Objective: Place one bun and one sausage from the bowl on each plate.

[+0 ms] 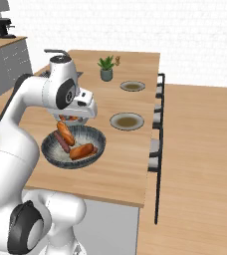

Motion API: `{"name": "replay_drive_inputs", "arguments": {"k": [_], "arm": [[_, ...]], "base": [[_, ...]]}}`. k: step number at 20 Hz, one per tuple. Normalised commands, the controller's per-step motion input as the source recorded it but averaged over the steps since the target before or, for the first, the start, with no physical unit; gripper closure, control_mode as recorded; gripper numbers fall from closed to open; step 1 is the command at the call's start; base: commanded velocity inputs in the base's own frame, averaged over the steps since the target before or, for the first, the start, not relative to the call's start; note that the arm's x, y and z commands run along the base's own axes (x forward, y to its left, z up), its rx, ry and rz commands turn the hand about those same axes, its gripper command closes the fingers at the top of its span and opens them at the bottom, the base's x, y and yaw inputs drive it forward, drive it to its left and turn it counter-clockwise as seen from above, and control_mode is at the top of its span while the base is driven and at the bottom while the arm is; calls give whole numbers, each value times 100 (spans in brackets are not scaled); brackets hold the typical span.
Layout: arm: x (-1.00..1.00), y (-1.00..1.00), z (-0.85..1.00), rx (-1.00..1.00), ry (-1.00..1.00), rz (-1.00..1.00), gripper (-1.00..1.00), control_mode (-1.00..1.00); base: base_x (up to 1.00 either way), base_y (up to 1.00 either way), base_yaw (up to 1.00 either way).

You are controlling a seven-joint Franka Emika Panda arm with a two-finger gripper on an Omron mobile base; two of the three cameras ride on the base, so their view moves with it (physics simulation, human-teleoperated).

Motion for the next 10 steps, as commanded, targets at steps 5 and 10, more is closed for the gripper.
{"name": "replay_drive_inputs", "arguments": {"k": [5,10], "arm": [[-4,25,-8,0,0,-6,-100,-100],[1,23,-38,0,0,-31,-100,-100]], "base": [[0,0,0],[0,0,0]]}}
